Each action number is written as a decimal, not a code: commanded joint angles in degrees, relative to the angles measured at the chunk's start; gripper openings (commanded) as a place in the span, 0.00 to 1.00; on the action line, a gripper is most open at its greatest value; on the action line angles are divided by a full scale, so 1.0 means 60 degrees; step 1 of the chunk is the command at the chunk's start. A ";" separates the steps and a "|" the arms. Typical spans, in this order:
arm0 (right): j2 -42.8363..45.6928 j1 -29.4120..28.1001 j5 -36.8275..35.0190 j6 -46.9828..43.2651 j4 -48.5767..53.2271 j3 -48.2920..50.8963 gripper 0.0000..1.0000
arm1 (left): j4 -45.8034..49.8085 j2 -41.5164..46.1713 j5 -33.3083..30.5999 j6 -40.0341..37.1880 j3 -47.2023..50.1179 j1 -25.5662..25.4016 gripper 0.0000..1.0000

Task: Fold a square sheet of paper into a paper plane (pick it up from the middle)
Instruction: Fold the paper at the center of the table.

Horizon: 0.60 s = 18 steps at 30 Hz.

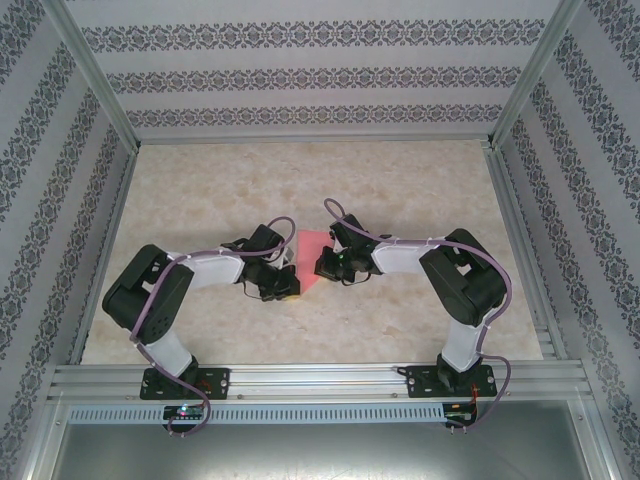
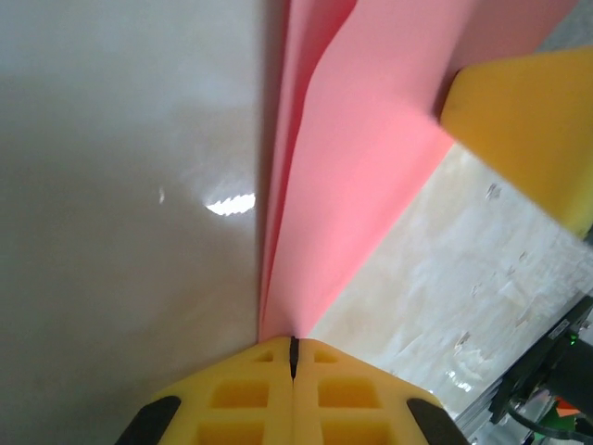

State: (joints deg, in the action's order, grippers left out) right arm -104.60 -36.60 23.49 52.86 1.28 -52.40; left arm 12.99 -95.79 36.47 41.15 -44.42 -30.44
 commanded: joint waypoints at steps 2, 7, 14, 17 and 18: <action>-0.0308 0.0229 -0.0855 0.0150 0.0946 0.0080 0.00 | 0.2033 0.0351 0.0078 -0.0607 0.0208 -0.0177 0.00; -0.0126 0.0212 -0.0798 0.0116 0.0890 0.0089 0.00 | 0.1862 0.1254 -0.0107 -0.0675 -0.0357 -0.0129 0.00; -0.0042 0.0142 -0.0551 0.0020 0.0604 -0.0087 0.00 | -0.0311 0.0751 -0.0190 0.0591 -0.0494 -0.0143 0.00; 0.0005 0.0087 -0.0412 -0.0035 0.0355 -0.0113 0.00 | -0.0448 0.0136 -0.0228 0.0683 -0.0645 -0.0157 0.00; 0.0021 0.0069 -0.0370 -0.0075 0.0273 -0.0133 0.00 | -0.0506 -0.0006 -0.0199 0.0697 -0.0667 -0.0157 0.00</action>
State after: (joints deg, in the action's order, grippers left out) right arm -104.53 -36.14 23.49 53.01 1.48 -52.56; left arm 12.97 -93.47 35.77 43.18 -47.48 -30.44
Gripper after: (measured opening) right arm 0.040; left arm 0.064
